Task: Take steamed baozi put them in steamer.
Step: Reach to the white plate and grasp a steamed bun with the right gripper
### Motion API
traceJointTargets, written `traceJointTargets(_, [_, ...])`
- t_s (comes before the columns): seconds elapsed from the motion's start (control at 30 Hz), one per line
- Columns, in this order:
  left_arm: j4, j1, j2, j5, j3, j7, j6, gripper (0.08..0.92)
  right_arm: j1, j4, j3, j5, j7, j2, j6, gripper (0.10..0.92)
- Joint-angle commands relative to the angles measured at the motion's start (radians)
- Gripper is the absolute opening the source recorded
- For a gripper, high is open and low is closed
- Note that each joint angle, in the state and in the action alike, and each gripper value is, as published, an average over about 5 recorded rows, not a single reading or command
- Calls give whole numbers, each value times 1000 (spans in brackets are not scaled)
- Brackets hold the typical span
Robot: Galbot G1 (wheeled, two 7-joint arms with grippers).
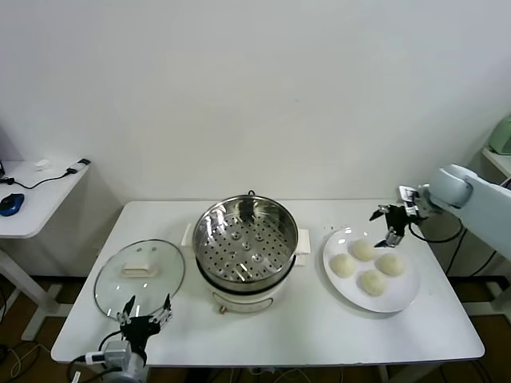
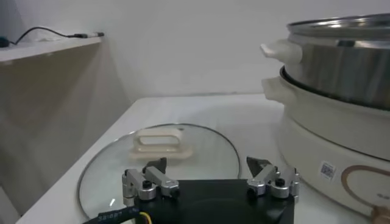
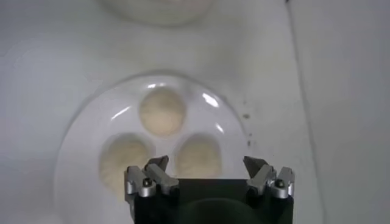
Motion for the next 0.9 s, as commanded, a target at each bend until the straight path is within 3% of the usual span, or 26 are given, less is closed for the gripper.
traceJointTargets(0.03, [10, 2, -1, -3, -3, -1, -4, 823, 48, -208, -176, -1, -48, 174, -36, 823])
traceJointTargets(0.43, [27, -1, -7, -1, 2, -2, -9, 823, -101, -447, -24, -78, -69, 306, 108, 823])
traceJointTargets(0.9, [29, 0, -6, -1, 5, -3, -10, 823, -173, -506, 63, -129, -40, 351, 113, 823])
